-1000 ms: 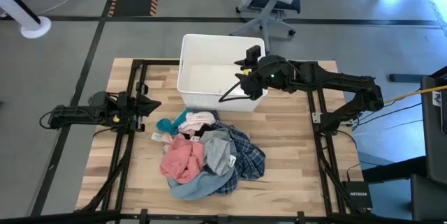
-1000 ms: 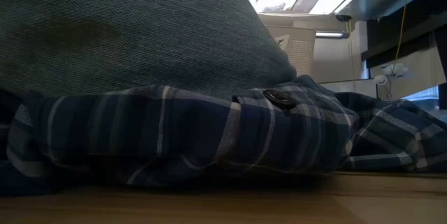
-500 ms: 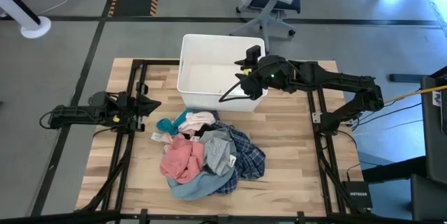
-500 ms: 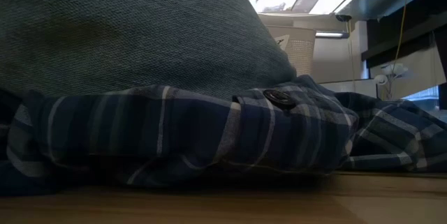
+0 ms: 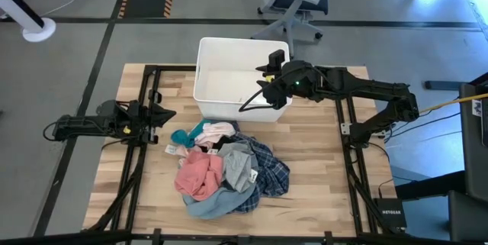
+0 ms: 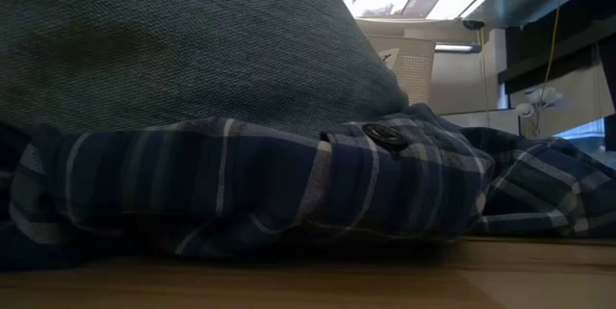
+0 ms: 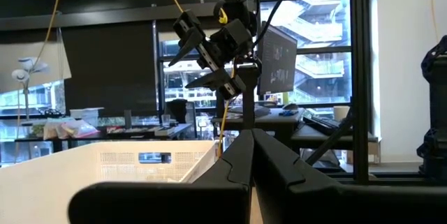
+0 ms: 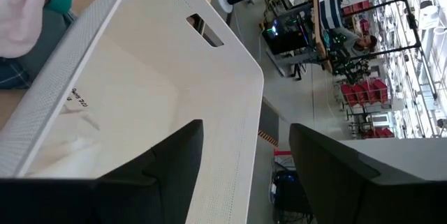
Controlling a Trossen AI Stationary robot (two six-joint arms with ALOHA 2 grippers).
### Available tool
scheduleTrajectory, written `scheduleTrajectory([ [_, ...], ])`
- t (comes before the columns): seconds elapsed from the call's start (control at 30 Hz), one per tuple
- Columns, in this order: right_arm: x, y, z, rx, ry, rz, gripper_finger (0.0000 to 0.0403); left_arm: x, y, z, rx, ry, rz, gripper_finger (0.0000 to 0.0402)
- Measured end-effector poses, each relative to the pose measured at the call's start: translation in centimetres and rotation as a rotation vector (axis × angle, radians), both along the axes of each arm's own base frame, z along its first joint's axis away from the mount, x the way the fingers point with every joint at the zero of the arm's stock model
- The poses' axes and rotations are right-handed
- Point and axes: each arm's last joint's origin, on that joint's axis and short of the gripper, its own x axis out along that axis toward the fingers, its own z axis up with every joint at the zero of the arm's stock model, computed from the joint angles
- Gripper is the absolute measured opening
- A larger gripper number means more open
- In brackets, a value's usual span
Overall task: Sort clothes
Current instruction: Put the light pink underwear into the white laundry bin
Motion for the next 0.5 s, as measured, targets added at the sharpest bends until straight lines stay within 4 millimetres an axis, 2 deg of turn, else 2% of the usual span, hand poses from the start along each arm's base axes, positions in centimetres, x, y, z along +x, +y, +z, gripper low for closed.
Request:
scheduleTrajectory([
  [0.5, 0.0, 0.0, 0.0, 0.0, 0.0, 0.0, 0.0232, 0.04, 0.02, -0.14, 0.009, 0.016, 0.011, 0.0],
])
